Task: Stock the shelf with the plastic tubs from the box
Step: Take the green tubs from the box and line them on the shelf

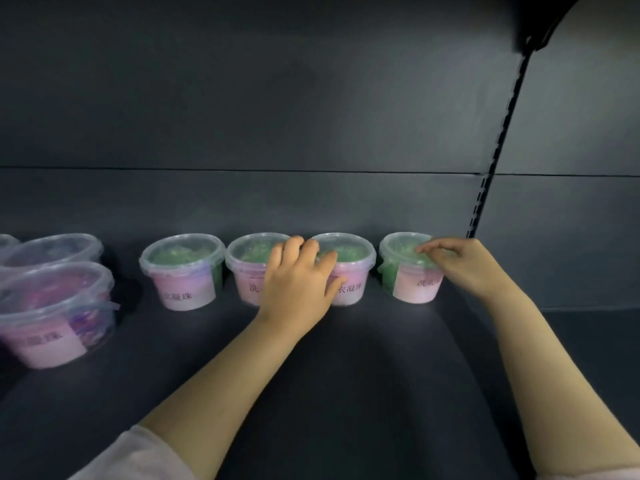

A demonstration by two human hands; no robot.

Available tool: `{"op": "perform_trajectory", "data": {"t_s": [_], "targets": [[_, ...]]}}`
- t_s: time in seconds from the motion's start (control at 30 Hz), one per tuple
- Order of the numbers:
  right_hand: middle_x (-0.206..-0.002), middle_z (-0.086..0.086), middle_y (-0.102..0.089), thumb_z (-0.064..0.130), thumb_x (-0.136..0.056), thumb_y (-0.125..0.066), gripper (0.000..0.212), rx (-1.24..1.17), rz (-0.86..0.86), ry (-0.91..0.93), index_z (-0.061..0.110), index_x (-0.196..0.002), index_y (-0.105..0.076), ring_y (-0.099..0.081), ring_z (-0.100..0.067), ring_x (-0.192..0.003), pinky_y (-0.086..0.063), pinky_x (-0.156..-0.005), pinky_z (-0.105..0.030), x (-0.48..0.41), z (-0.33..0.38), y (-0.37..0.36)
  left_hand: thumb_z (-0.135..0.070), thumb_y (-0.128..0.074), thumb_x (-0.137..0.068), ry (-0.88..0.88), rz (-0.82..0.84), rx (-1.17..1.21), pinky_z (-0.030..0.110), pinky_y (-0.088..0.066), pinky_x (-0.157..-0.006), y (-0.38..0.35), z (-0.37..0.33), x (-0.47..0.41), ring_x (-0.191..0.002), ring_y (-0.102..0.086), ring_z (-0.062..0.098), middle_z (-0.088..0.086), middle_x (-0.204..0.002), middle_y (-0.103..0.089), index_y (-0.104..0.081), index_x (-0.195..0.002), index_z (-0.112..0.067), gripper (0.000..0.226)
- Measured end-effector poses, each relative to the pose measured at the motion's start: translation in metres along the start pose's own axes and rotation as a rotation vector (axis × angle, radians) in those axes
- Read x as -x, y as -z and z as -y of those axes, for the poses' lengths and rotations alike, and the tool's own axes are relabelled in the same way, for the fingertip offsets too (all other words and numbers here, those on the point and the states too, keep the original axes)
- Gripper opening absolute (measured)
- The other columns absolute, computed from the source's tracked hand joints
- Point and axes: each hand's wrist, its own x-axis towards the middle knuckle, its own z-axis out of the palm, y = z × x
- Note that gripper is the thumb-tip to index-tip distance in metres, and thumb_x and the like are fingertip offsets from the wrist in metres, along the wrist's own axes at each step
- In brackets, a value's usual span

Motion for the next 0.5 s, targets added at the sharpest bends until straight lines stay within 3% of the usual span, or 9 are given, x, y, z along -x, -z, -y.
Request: {"op": "perform_trajectory", "data": {"t_s": [0.07, 0.13, 0.27, 0.4, 0.5], "targets": [[-0.106, 0.018, -0.069, 0.025, -0.088, -0.058, 0.02, 0.02, 0.03, 0.007, 0.033, -0.087, -0.076, -0.059, -0.008, -0.11, -0.04, -0.092, -0.022, 0.0, 0.001, 0.004, -0.05, -0.063, -0.079, -0.005, -0.014, -0.033, 0.04, -0.037, -0.085, -0.002, -0.002, -0.002, -0.096, -0.053, 0.03, 0.004, -0.095, -0.061, -0.069, -0.1, -0.02, 0.037], [-0.112, 0.02, -0.067, 0.034, -0.085, -0.064, 0.013, 0.044, 0.059, 0.019, 0.037, -0.09, -0.075, -0.055, -0.008, -0.116, -0.038, -0.097, -0.022, 0.003, 0.004, 0.001, -0.051, -0.062, -0.08, -0.01, -0.024, -0.043, 0.041, -0.039, -0.085, -0.004, -0.003, -0.002, -0.096, -0.053, 0.03, 0.004, -0.095, -0.061, -0.068, -0.101, -0.019, 0.039], [-0.139, 0.004, -0.051, 0.036, -0.082, -0.07, 0.027, 0.145, 0.092, 0.046, 0.039, -0.109, -0.07, -0.036, -0.017, -0.136, -0.027, -0.115, -0.039, 0.01, 0.007, -0.003, -0.05, -0.062, -0.081, 0.01, -0.025, -0.001, 0.042, -0.038, -0.091, -0.006, -0.003, 0.0, -0.102, -0.054, 0.031, 0.006, -0.1, -0.062, -0.067, -0.108, -0.017, 0.042], [-0.134, -0.002, -0.051, 0.031, -0.082, -0.07, 0.034, 0.214, 0.05, 0.095, 0.032, -0.115, -0.067, -0.041, -0.022, -0.13, -0.029, -0.113, -0.04, 0.013, 0.007, 0.0, -0.048, -0.063, -0.081, 0.041, 0.013, 0.055, 0.042, -0.035, -0.099, -0.005, 0.004, 0.006, -0.116, -0.052, 0.029, 0.006, -0.118, -0.061, -0.058, -0.123, -0.019, 0.052], [-0.128, -0.001, -0.052, 0.03, -0.081, -0.071, 0.024, 0.214, 0.034, 0.09, 0.037, -0.104, -0.068, -0.041, -0.026, -0.126, -0.03, -0.112, -0.041, 0.013, 0.005, 0.0, -0.048, -0.064, -0.08, 0.108, 0.055, 0.092, 0.043, -0.037, -0.098, -0.001, 0.006, 0.007, -0.115, -0.052, 0.029, 0.003, -0.122, -0.06, -0.059, -0.122, -0.02, 0.05]]}}
